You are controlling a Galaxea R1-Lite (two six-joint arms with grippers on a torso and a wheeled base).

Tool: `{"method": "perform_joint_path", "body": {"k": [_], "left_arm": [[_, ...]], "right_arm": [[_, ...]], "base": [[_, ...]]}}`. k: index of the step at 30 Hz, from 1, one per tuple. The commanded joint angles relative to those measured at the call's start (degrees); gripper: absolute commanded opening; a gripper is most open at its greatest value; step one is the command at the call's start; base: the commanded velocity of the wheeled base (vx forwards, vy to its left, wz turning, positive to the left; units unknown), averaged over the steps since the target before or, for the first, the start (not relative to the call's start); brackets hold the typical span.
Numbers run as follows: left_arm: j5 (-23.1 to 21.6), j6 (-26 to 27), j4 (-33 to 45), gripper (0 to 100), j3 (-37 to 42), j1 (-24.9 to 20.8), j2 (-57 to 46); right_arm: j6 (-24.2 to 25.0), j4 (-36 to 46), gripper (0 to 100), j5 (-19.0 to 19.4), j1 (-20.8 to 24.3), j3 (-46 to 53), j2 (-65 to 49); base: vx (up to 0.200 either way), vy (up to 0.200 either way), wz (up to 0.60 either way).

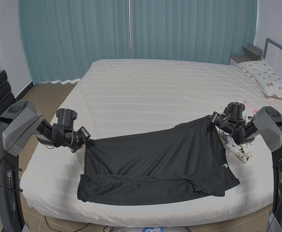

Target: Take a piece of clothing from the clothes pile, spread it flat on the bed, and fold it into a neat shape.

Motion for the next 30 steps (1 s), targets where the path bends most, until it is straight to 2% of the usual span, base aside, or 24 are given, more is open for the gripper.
{"method": "perform_joint_path", "body": {"k": [1, 8, 16, 19, 24, 25, 28, 30], "left_arm": [[0.05, 0.15, -0.01, 0, 0.46, 0.09, -0.93], [0.05, 3.49, 0.34, 0, 2.22, 0.01, -2.87], [0.49, 9.56, 0.08, 0, 6.88, 0.18, -6.73], [0.58, 10.0, 0.08, 0, 8.72, 0.18, -7.08], [0.58, 10.26, 0.17, 0, 10.66, 0.01, -7.7], [0.58, 10.96, 0.08, 0, 12.59, 0.01, -8.31], [0.58, 11.93, 0.08, 0, 14.26, -0.17, -8.84], [0.58, 13.51, 0.08, 0, 16.46, -0.43, -9.02]], "right_arm": [[-0.23, -0.64, 0, 0.06, -0.44, 3.57, -0.93], [-0.32, -1.78, 0, 0.32, -0.35, 7.52, -4.18], [-0.41, -2.22, 0, 3.83, -0.79, 16.49, -10.15], [-0.67, -2.13, 0, 4.63, -1.59, 19.3, -11.65], [-2.25, -2.13, 0, 7.09, -2.82, 24.4, -14.46], [-3.57, -2.13, 0, 9.2, -3.69, 28.09, -16.31], [-5.24, -2.13, 0, 10.51, -4.31, 31.69, -17.71], [-8.23, -2.13, 0, 11.83, -4.93, 36.09, -18.59]], "base": [[0.0, 0.0, 0.0], [0.0, 0.0, 0.0], [0.0, 0.0, 0.0], [0.0, 0.0, 0.0], [0.0, 0.0, 0.0], [0.0, 0.0, 0.0], [0.0, 0.0, 0.0], [0.0, 0.0, 0.0]]}}
